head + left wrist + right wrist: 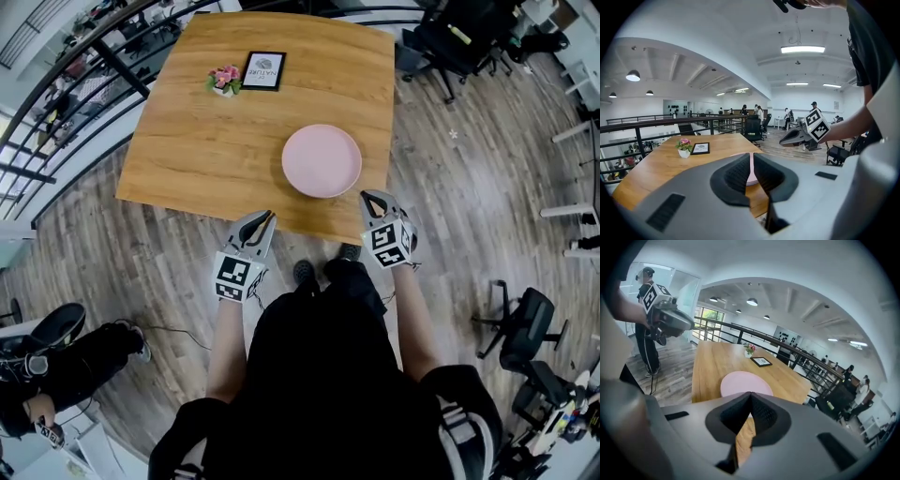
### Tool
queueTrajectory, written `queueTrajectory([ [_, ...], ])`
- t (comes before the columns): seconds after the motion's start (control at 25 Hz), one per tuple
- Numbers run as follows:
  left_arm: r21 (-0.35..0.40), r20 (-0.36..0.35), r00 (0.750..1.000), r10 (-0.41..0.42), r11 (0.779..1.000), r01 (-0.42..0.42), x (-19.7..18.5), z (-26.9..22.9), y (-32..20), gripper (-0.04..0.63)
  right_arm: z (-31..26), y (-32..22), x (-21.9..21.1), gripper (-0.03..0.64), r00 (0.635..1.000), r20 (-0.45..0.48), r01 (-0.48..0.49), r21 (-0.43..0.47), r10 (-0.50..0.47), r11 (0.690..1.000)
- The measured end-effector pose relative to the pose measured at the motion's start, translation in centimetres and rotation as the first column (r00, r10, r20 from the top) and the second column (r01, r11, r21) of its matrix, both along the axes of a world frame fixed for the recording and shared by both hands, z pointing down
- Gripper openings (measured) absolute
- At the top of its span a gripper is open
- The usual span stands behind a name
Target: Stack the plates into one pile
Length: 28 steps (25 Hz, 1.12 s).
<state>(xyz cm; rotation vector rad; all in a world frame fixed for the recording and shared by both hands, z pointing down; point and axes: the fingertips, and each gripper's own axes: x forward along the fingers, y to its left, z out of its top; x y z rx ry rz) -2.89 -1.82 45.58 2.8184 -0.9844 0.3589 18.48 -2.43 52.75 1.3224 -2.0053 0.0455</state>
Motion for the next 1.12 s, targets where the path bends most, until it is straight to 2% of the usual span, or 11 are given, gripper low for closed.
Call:
queueTrajectory([
  [0.16,0.014,0.003,1.000,0.010,1.000,-0.010,0.0,-0.8,-0.1,0.034,-0.4,0.7,0.3,0.009,0.999,-0.053,0.013,0.008,-0.012,1.000],
  [0.48,0.030,0.010,1.000,0.015,0.999,-0.016,-0.4,-1.5,-0.2,0.031,-0.8,1.2,-0.2,0.008,0.998,-0.053,0.018,0.024,-0.017,1.000],
  [0.72,0.028,0.022,0.999,0.030,0.999,-0.031,-0.1,-1.2,-0.1,0.030,-0.7,1.4,-0.3,0.009,0.994,-0.104,0.032,0.013,-0.030,0.999],
  [1.12,0.034,0.019,0.999,0.050,0.998,-0.051,0.7,-1.0,-0.1,0.031,-0.2,2.0,0.0,0.009,0.993,-0.112,0.029,0.008,-0.028,1.000],
])
